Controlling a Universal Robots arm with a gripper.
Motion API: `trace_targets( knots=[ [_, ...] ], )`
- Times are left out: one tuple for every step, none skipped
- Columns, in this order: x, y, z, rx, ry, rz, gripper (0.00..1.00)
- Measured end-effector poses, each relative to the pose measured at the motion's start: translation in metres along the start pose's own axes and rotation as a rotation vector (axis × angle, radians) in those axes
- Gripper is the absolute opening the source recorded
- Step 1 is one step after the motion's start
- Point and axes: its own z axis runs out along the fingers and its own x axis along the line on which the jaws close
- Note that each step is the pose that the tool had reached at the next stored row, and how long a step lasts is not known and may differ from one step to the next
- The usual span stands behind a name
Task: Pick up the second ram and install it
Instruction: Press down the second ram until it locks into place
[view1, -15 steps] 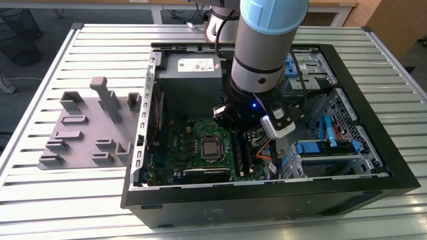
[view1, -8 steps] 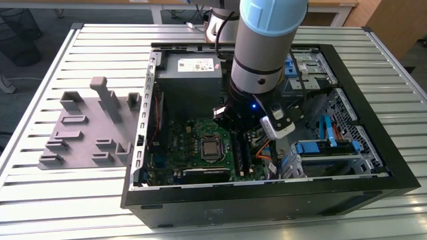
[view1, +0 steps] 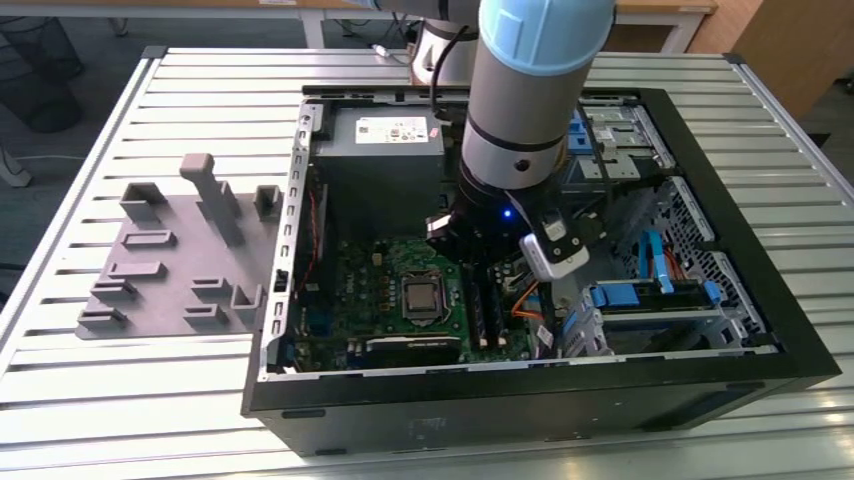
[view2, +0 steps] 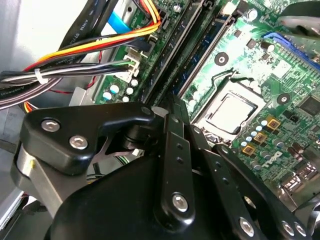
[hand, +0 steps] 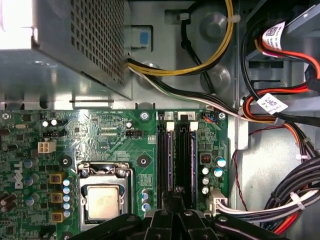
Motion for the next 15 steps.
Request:
trace_targets(
  knots=[
    [0.0000, 0.0002, -0.0017, -0.0023, -0.0007, 0.000, 0.11],
    [0.0000, 0.0003, -0.0043, -0.0035, -0.0010, 0.000, 0.11],
    [0.0001, -0.0001, -0.0080, -0.0016, -0.0004, 0.000, 0.11],
    [0.0001, -0.0002, -0.0107, -0.0007, -0.0001, 0.000, 0.11],
    [0.0001, -0.0002, -0.0121, -0.0011, -0.0002, 0.000, 0.11],
    [0.0001, -0.0002, -0.0127, -0.0010, -0.0002, 0.000, 0.11],
    [0.0001, -0.0002, -0.0127, -0.0011, -0.0002, 0.000, 0.11],
    [0.0001, -0.0002, -0.0127, -0.0011, -0.0002, 0.000, 0.11],
    [0.0001, -0.0002, -0.0128, -0.0008, -0.0001, 0.000, 0.11],
    [0.0001, -0.0002, -0.0129, -0.0009, -0.0001, 0.000, 0.11],
    [0.0001, -0.0002, -0.0129, -0.0008, -0.0001, 0.000, 0.11],
    [0.0001, -0.0002, -0.0130, -0.0008, -0.0001, 0.000, 0.11],
    [0.0001, -0.0002, -0.0131, -0.0008, -0.0001, 0.000, 0.11],
    [0.0001, -0.0002, -0.0132, -0.0008, -0.0001, 0.000, 0.11],
    [0.0001, -0.0002, -0.0132, -0.0008, -0.0001, 0.000, 0.11]
  ],
)
